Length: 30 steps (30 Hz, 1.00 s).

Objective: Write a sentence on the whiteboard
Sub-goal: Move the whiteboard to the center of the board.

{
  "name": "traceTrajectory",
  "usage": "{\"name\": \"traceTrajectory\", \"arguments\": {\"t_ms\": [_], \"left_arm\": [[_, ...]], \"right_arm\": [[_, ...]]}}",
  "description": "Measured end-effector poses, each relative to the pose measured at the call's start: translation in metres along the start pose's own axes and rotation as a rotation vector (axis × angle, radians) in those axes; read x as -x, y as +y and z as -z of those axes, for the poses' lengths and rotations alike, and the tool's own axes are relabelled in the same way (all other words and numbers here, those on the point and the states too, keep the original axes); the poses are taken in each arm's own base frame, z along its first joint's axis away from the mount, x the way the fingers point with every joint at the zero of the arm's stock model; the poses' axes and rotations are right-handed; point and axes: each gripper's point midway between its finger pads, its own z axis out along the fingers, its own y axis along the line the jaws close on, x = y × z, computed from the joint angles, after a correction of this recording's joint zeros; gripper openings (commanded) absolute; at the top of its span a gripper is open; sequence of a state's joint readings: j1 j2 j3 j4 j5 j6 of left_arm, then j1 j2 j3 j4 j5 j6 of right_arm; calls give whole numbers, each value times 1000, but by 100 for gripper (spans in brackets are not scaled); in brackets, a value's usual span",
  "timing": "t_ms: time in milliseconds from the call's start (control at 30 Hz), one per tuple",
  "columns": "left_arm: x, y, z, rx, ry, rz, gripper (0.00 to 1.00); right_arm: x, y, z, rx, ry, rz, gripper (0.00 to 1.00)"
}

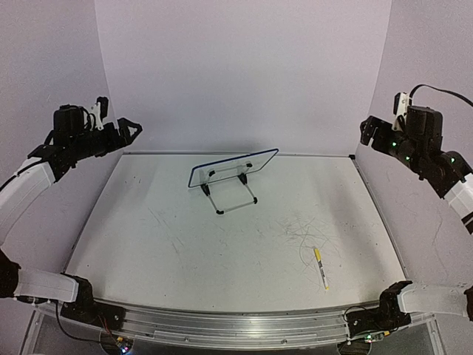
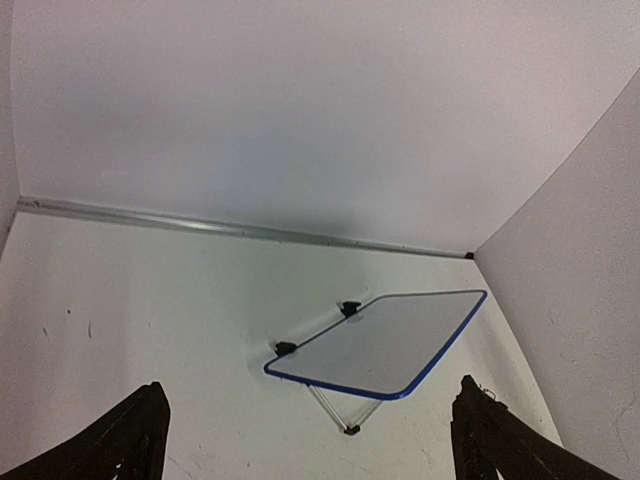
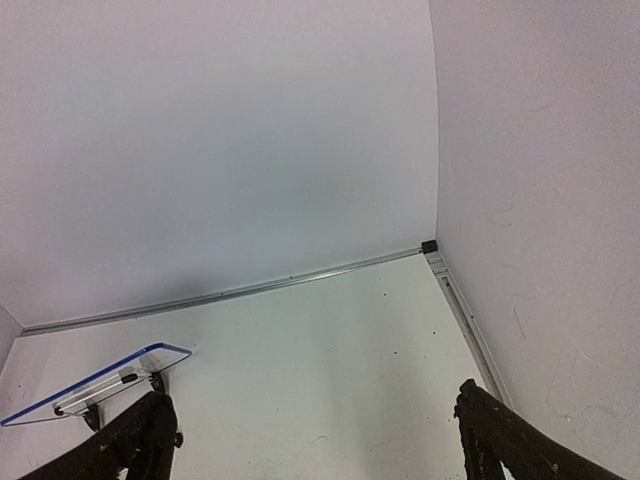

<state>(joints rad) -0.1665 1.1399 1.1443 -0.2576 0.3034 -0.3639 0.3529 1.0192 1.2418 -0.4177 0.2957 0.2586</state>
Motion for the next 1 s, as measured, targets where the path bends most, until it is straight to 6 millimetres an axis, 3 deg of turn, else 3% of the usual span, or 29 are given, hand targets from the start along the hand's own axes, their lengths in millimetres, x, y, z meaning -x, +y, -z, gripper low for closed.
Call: {"name": "traceTrajectory", "arguments": {"t_ms": [167,300,500,633,767,867,1000], "left_arm": [[-68,6,-36,-13,193,46,99],[-126,-6,-58,-33,350,60,98],[-190,-22,-71,-52,503,90,96],[-214,-22,-71,-49,536,134,95],[-222,-22,-72,-50,538,164,93],[-221,-24,-74,-56,526,176,93],[-220,-23,-74,-55,513,177,95]], "right_arm": [[-11,9,-8,42,34,7,98],[-29,30,-28,127,87,10,98],[-100,83,-68,293,273,10,98],[-160,133,-84,419,413,-8,98],[-213,178,-86,554,497,-79,94],[-241,205,-87,629,532,-150,90],[-274,227,-106,643,569,-252,82]]}}
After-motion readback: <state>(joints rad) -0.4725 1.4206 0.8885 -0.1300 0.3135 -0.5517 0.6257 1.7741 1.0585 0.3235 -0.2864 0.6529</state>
